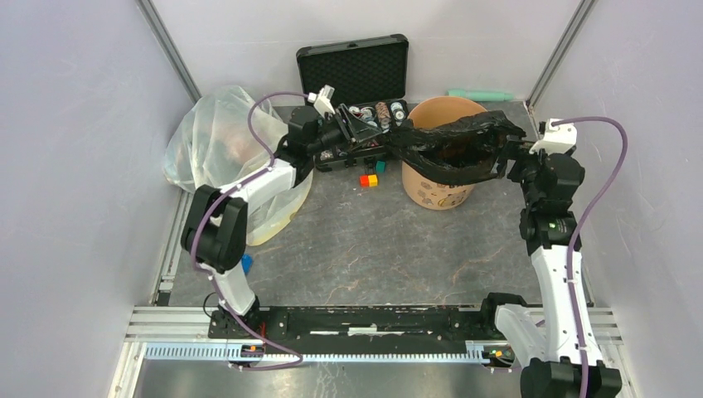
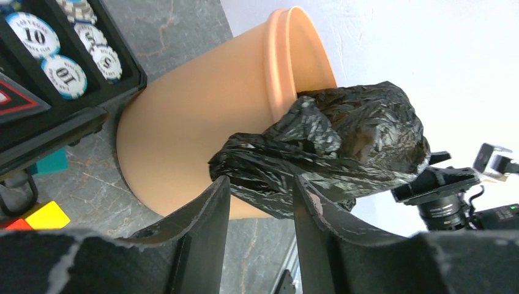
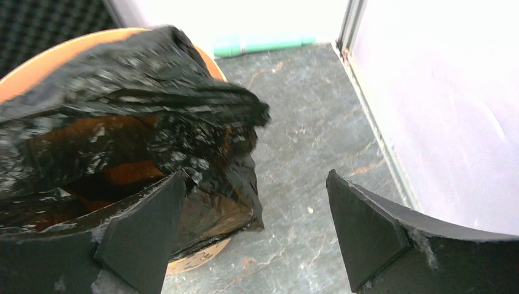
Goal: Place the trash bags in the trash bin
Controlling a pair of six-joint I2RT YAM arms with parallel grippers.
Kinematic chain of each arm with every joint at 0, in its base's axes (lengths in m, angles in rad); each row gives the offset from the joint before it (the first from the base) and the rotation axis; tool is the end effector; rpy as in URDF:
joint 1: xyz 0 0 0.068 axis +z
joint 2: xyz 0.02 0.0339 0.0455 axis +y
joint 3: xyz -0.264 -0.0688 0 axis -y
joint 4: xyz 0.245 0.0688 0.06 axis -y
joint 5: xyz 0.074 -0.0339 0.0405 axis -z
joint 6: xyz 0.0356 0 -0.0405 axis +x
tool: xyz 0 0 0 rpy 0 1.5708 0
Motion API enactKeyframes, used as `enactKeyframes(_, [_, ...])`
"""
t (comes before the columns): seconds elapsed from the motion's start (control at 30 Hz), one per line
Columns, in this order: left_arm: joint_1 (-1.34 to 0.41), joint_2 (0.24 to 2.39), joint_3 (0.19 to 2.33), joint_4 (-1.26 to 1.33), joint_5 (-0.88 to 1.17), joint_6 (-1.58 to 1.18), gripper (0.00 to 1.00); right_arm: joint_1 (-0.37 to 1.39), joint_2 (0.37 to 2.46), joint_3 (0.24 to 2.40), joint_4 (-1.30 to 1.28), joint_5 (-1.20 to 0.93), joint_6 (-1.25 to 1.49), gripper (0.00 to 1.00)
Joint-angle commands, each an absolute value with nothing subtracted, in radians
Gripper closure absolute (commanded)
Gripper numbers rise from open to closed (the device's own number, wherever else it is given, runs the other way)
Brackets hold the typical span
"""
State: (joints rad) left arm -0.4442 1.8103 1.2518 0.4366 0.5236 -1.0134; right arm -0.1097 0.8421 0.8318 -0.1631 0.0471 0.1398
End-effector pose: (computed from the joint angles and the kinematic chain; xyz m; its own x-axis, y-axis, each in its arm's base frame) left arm 0.3772 -0.1992 0.2783 -0.7542 -0.4550 -0.4735 0.3407 0.3452 -0.8745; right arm 0.1964 -0.0233 0.3490 -0.1482 0.1564 -0.9765 0.1778 0.9755 0.1292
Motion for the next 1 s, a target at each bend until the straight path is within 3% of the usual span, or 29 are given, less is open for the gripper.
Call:
enactKeyframes(0.0, [-0.439,1.711,1.242,0.362,0.460,-0.872,0.50,-0.113,0.864,0.946,-0.124,-0.051,-0.003,0.05])
enactKeyframes(0.1, [-0.439,1.685,1.249,0.322,0.472,-0.812,0.50,-0.114,0.924,1.018,-0.165,-0.072,-0.091,0.06])
enactKeyframes(0.33, [-0.456,1.623,1.287,0.341,0.574,-0.432,0.46,-0.114,1.022,1.090,-0.148,-0.198,-0.142,0.22])
enactKeyframes(0.6, [-0.524,1.703,1.550,0.144,0.684,-0.122,0.36,-0.114,1.080,1.132,-0.118,-0.264,-0.123,0.23])
enactKeyframes(0.97, [-0.566,1.855,1.775,-0.024,0.842,-0.002,0.26,-0.113,1.124,1.177,-0.135,-0.314,-0.149,0.26])
